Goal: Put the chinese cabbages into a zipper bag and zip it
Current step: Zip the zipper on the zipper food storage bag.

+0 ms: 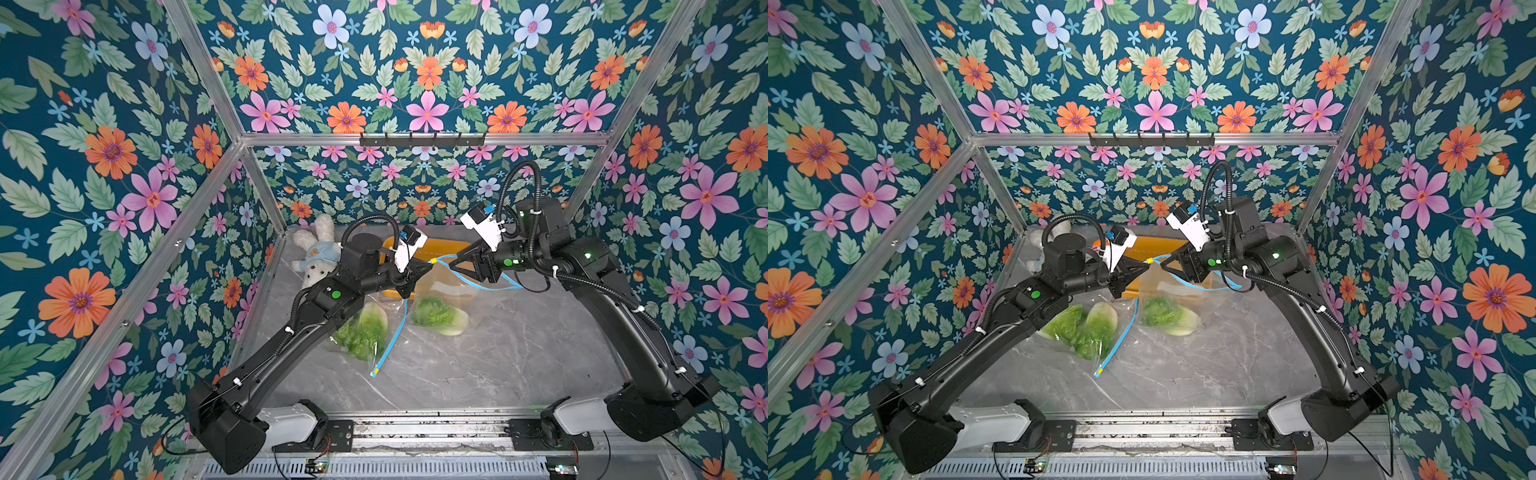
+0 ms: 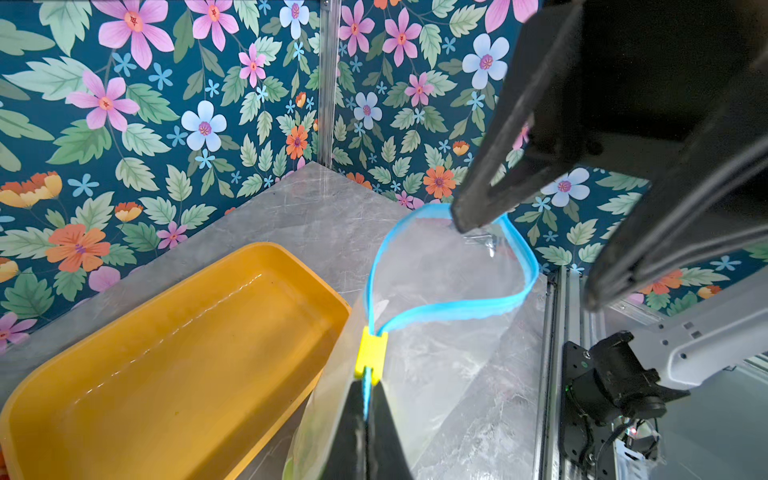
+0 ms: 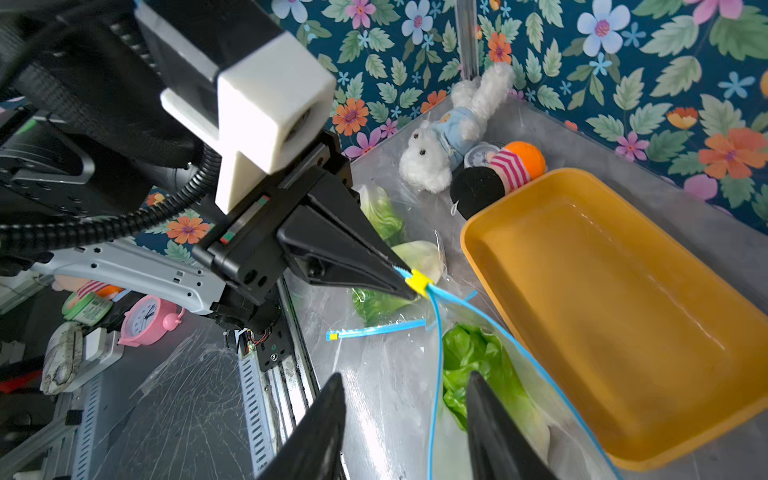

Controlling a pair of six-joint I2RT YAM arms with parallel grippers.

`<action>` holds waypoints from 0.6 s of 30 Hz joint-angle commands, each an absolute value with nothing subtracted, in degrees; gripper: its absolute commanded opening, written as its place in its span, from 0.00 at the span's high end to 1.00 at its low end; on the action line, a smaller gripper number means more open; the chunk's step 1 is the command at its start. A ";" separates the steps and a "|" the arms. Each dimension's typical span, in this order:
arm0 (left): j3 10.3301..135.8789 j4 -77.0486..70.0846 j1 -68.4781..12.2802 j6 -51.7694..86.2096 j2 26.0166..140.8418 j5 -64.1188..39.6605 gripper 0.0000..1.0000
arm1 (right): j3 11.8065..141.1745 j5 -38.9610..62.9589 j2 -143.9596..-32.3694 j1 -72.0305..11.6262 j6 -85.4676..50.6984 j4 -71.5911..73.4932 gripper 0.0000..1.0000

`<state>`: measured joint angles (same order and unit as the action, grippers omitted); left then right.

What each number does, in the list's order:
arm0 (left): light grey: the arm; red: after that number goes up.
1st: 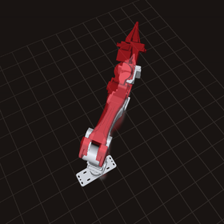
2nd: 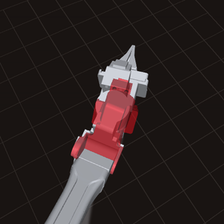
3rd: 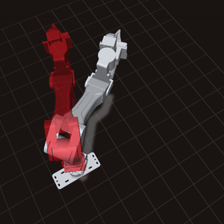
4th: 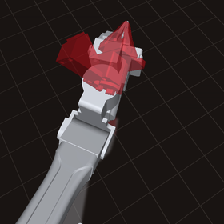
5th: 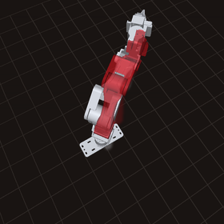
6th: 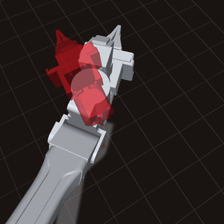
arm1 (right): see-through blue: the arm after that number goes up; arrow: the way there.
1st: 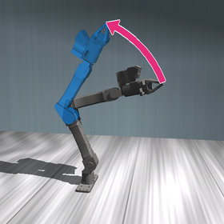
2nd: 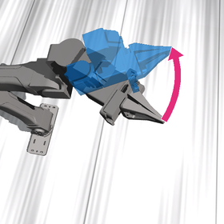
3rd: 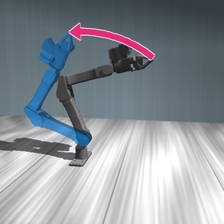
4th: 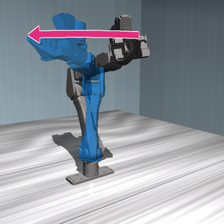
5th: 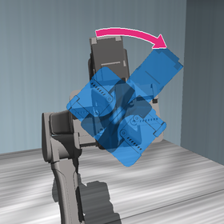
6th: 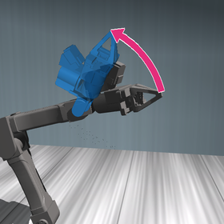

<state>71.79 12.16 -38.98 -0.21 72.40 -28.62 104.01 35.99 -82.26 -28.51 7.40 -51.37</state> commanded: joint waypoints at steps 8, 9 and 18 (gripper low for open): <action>73.90 20.10 -39.02 -8.93 72.55 -29.62 1.00 | 105.08 45.56 -87.34 -29.18 18.83 -48.28 0.49; 74.18 20.51 -39.01 -9.33 72.70 -29.71 1.00 | 105.14 45.89 -87.81 -29.13 19.41 -48.54 0.49; 74.27 20.92 -38.99 -10.96 72.82 -29.03 1.00 | 103.74 48.77 -89.41 -29.27 23.11 -47.75 0.52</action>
